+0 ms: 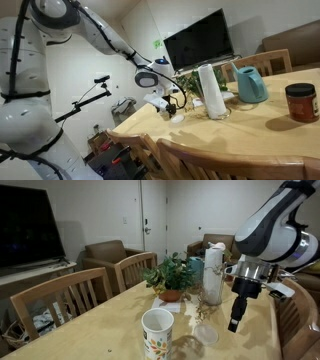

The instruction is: Move the white lid forwards

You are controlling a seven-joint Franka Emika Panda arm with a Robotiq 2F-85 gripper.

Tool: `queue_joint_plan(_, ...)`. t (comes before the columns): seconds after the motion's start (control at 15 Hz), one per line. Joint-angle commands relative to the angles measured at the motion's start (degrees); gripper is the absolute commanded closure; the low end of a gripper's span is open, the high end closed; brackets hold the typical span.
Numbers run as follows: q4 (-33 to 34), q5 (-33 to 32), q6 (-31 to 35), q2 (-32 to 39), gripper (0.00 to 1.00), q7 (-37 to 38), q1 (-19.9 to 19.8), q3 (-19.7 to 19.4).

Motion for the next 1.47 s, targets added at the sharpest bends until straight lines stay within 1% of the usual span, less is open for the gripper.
queue_joint_plan(0.0,1.2,-5.5,1.4,1.1,0.00,15.5,5.5,-4.4)
queue_joint_plan(0.13,1.8,-8.2,0.7,1.4,0.00,24.4,8.2,-7.0)
queue_joint_plan(0.27,2.8,-10.2,0.6,1.6,0.00,32.2,9.7,-8.2)
queue_joint_plan(0.33,3.4,-13.8,1.8,1.4,0.00,36.1,4.1,-2.5)
queue_joint_plan(0.47,5.5,-16.7,1.1,2.4,0.00,41.1,2.9,-0.6)
queue_joint_plan(0.67,9.0,-20.9,1.3,4.8,0.00,46.1,1.0,2.6)
queue_joint_plan(0.8,11.2,-23.1,1.0,6.7,0.00,49.1,0.6,3.7)
queue_joint_plan(1.0,14.2,-26.8,0.2,10.0,0.00,53.3,0.9,3.8)
queue_joint_plan(1.2,16.2,-30.3,-0.2,12.6,0.00,58.8,1.6,2.5)
queue_joint_plan(1.4,17.4,-31.5,-0.6,14.4,0.00,61.7,1.0,2.1)
